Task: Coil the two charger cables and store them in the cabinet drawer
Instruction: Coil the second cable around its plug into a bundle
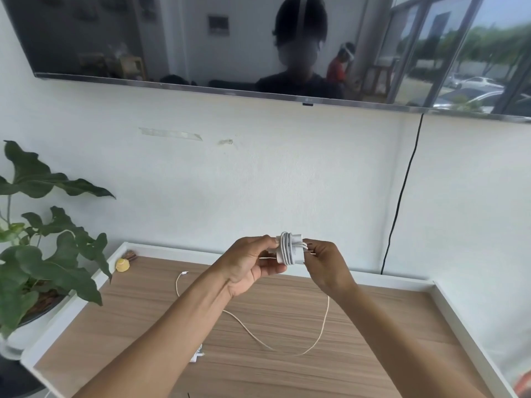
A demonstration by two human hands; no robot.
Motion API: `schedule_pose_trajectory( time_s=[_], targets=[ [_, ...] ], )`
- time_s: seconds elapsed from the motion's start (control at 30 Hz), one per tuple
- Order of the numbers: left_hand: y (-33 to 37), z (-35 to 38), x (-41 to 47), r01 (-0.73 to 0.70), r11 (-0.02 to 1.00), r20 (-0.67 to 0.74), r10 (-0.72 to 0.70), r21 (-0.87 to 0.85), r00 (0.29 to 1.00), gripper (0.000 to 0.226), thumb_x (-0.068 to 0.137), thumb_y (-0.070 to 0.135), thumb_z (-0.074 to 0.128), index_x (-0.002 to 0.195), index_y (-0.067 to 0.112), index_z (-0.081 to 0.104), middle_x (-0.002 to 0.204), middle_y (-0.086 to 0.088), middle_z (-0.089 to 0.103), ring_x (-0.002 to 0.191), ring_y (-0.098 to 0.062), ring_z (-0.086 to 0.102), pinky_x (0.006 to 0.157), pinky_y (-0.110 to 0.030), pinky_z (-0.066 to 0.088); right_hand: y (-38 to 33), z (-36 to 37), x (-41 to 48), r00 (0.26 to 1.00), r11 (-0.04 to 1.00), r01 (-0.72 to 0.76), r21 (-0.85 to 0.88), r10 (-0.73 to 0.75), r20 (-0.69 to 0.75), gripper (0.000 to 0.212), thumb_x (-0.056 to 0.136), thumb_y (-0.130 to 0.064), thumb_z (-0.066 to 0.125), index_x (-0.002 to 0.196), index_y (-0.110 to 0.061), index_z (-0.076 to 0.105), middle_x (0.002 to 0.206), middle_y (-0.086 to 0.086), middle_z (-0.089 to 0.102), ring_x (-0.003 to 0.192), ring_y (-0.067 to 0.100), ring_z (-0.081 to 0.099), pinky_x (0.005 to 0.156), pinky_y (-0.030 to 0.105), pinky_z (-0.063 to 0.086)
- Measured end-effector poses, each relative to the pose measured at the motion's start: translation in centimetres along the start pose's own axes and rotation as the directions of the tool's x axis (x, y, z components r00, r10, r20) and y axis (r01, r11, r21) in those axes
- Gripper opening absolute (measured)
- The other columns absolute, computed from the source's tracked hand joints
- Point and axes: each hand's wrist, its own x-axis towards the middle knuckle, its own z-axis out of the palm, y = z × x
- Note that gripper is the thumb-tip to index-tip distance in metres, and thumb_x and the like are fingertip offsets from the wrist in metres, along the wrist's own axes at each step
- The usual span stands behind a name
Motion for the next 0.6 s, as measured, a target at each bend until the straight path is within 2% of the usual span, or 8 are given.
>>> schedule_pose_trajectory(
  time_s=[0.07,0.1,0.17,0.3,0.4,0.47,0.53,0.6],
  targets=[
    [-0.1,0.0,-0.1,0.015,1.000,0.020,-0.015,-0.024,1.000,0.024,0.092,0.005,0.052,0.076,0.002,0.069,0.076,-0.013,0.062,0.062,-0.020,0.061,0.058,-0.027,0.057,0.1,-0.2,-0.1,1.000,0.999,-0.022,0.037,0.022,0.012,0.037,0.092,-0.001,0.050,0.074,-0.021,0.075,0.050,-0.005,0.058,0.049,0.000,0.039,0.053,0.016,0.035],
    [-0.2,0.1,-0.1,0.014,0.999,0.025,-0.013,-0.043,1.000,0.020,0.090,0.006,0.054,0.076,0.002,0.069,0.075,-0.013,0.062,0.062,-0.020,0.061,0.058,-0.027,0.057,-0.1,-0.1,-0.3,0.999,0.996,-0.043,0.081,0.042,0.013,0.045,0.093,-0.001,0.049,0.064,-0.025,0.072,0.043,-0.010,0.047,0.043,0.002,0.031,0.048,0.016,0.030],
    [-0.4,0.3,0.0,-0.006,0.994,0.014,0.008,-0.109,1.000,0.013,0.083,0.008,0.061,0.077,0.002,0.071,0.075,-0.013,0.065,0.065,-0.020,0.064,0.060,-0.028,0.058,-0.1,0.3,-0.9,0.998,0.992,-0.054,0.111,0.055,-0.005,0.054,0.096,-0.005,0.050,0.048,-0.028,0.060,0.039,-0.013,0.035,0.040,0.004,0.024,0.044,0.015,0.023],
    [-0.9,0.8,0.7,-0.064,0.992,-0.131,0.050,-0.108,0.990,0.018,0.092,0.004,0.054,0.086,-0.001,0.070,0.083,-0.015,0.067,0.071,-0.021,0.065,0.060,-0.027,0.058,1.1,1.6,-2.2,0.992,0.983,0.029,-0.184,-0.051,-0.117,0.047,0.095,-0.015,0.054,0.052,-0.017,0.037,0.044,-0.008,0.024,0.046,0.010,0.021,0.045,0.022,0.018],
    [-1.0,0.8,1.4,-0.117,0.992,-0.263,0.099,-0.053,0.960,0.014,0.091,0.004,0.058,0.088,-0.006,0.069,0.085,-0.016,0.067,0.073,-0.023,0.065,0.064,-0.028,0.061,1.4,1.6,-2.6,0.991,0.889,0.111,-0.444,-0.134,-0.020,0.037,0.096,-0.025,0.052,0.061,-0.013,0.050,0.047,-0.006,0.038,0.049,0.015,0.034,0.050,0.033,0.035],
    [-1.0,0.2,2.1,-0.149,0.986,-0.344,0.168,0.081,0.924,0.017,0.090,0.007,0.064,0.090,-0.010,0.068,0.086,-0.018,0.065,0.075,-0.024,0.065,0.067,-0.028,0.061,0.3,1.3,-2.7,0.990,0.835,0.131,-0.535,-0.134,0.034,0.029,0.095,-0.028,0.049,0.074,-0.013,0.062,0.061,-0.004,0.056,0.059,0.022,0.050,0.058,0.038,0.047],
    [-1.2,-0.1,2.4,-0.153,0.965,-0.358,0.222,0.212,0.907,0.017,0.089,0.007,0.065,0.091,-0.009,0.069,0.087,-0.020,0.065,0.077,-0.024,0.064,0.070,-0.029,0.061,-1.2,0.6,-2.6,0.988,0.799,0.146,-0.583,-0.152,0.039,0.027,0.094,-0.027,0.048,0.081,-0.012,0.066,0.076,0.001,0.066,0.069,0.025,0.058,0.064,0.038,0.050],
    [-1.5,-0.1,2.1,-0.160,0.944,-0.322,0.253,0.289,0.912,0.014,0.089,0.006,0.064,0.093,-0.006,0.069,0.088,-0.024,0.067,0.076,-0.024,0.066,0.075,-0.033,0.061,-2.7,-0.7,-2.0,0.983,0.729,0.164,-0.664,-0.175,0.051,0.027,0.095,-0.027,0.046,0.081,-0.012,0.064,0.082,0.001,0.066,0.073,0.025,0.059,0.064,0.035,0.048]
  ],
)
